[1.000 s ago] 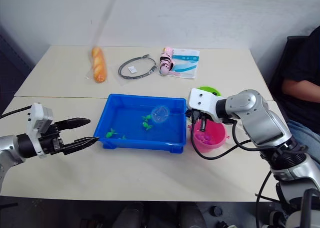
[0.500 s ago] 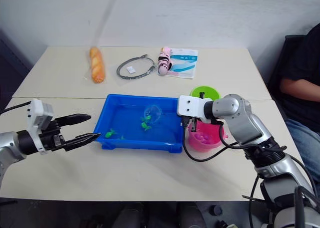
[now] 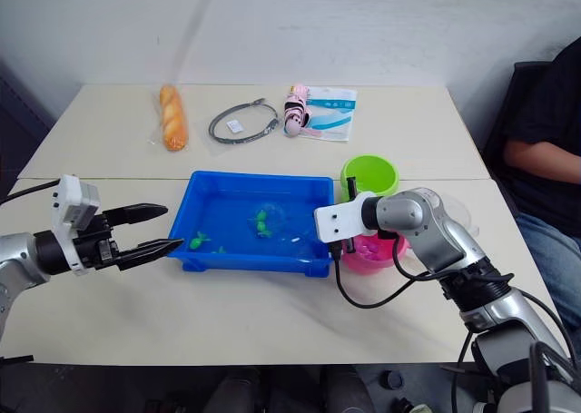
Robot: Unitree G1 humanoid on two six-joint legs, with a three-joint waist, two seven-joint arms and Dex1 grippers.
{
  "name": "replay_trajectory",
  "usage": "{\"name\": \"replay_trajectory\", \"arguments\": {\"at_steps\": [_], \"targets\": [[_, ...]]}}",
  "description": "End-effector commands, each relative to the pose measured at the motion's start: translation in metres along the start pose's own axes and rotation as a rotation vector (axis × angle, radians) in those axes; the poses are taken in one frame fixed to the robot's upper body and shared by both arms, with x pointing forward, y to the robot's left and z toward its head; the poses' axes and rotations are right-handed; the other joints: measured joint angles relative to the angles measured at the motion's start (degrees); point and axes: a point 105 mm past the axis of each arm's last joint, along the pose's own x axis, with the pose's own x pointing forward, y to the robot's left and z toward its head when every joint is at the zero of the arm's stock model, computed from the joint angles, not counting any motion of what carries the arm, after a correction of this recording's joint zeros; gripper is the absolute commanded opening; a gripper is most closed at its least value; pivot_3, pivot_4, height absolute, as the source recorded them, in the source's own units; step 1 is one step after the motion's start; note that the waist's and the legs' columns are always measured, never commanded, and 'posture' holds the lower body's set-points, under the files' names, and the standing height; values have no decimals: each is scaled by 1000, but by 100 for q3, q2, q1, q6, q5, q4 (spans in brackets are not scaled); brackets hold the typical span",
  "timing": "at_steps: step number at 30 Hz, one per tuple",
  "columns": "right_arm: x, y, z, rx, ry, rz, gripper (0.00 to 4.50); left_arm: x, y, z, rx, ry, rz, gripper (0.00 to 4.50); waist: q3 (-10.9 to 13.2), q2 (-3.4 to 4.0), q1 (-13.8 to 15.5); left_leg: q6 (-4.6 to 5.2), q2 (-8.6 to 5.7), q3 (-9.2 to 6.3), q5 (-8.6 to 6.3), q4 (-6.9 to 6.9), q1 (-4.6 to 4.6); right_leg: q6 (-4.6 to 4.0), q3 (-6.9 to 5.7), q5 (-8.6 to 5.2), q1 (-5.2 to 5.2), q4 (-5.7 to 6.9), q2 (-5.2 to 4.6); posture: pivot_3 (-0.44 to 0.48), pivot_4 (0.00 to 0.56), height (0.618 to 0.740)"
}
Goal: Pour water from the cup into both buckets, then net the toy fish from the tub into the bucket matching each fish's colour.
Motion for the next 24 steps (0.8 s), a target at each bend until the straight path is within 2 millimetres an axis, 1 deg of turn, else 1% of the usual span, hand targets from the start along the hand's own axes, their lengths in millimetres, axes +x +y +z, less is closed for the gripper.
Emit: {"name": "replay_trajectory", "arguments": {"at_steps": [1, 4, 7, 10, 13, 16, 19, 23, 24], "targets": [[-8, -8, 17, 119, -77, -31, 0, -2, -1, 8, 49, -7, 0, 4478, 0, 0, 1, 0, 1, -1, 0, 0, 0, 0, 0, 0, 0, 0, 0, 0, 150, 740], [-17, -11, 20, 307, -111, -27, 0, -1, -3, 8, 47, -11, -13, 4478, 0, 0, 11, 0, 1, -1, 0, 1, 0, 0, 0, 0, 0, 2, 0, 0, 150, 740], [-30, -14, 27, 520, -171, -21, 0, 1, -11, 8, 36, -9, -72, 4478, 0, 0, 36, 3, 1, -3, -1, 0, 0, 0, -1, 0, 2, 0, -3, 0, 150, 740], [-49, -18, 34, 687, -218, 2, 0, 6, -17, 14, 54, -17, -116, 4478, 0, 0, 40, 9, 1, -5, -5, -6, 0, -1, -2, 0, 3, -8, -4, 0, 150, 740], [-67, -17, 33, 813, -211, 0, 0, 15, -20, 23, 70, -45, -159, 4478, 1, 1, 57, 15, 0, -9, -9, -11, -1, -1, -6, -1, 3, -14, -7, 0, 150, 740], [-86, -17, 27, 902, -199, -62, 0, 28, -23, 35, 83, -95, -209, 4478, 1, 2, 70, 21, -3, -14, -11, -14, -3, -1, -10, -1, 8, -23, -9, 0, 150, 740], [-99, -18, 25, 958, -195, -118, 0, 38, -25, 44, 89, -129, -249, 4478, 1, 2, 58, 20, -5, -16, -11, -14, -5, -1, -13, -1, 9, -25, -10, 0, 150, 740], [-121, -22, 11, 982, -126, -267, 0, 54, -25, 59, 99, -189, -286, 4478, 1, 2, 31, 16, -6, -14, -9, -15, -6, -1, -12, 0, 8, -22, -6, 0, 150, 740], [-131, -24, 0, 968, -72, -347, 0, 63, -21, 61, 107, -206, -275, 4478, 1, 3, 40, 11, -5, -12, -6, -14, -5, 0, -10, 0, 7, -21, -4, 0, 150, 740]]}}
